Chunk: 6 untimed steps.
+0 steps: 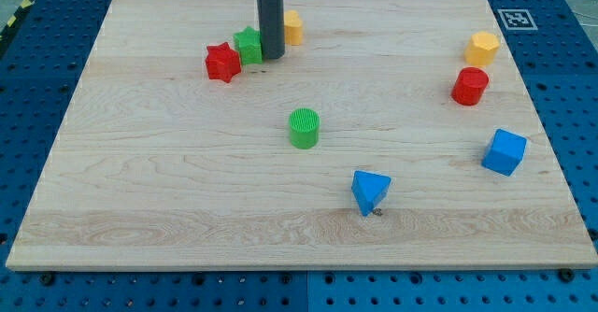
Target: Move green star to the top left of the red star
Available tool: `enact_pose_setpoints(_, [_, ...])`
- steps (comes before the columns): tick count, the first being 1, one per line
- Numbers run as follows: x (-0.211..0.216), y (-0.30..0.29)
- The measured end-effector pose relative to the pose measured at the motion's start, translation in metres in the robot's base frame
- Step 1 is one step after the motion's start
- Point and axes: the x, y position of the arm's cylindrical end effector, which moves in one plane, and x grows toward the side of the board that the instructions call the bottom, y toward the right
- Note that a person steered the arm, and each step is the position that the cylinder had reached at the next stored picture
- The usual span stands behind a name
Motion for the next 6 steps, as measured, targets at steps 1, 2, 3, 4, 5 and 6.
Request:
enact_pose_setpoints(1, [0.000, -0.020])
enact_pose_setpoints(2, [0.001, -0.052])
enact_pose_setpoints(3, [0.001, -0.081])
enact_pose_setpoints(4, [0.001, -0.095])
enact_pose_setpoints(5, [-0.009, -0.099])
enact_pose_setpoints(6, [-0.011, -0.106])
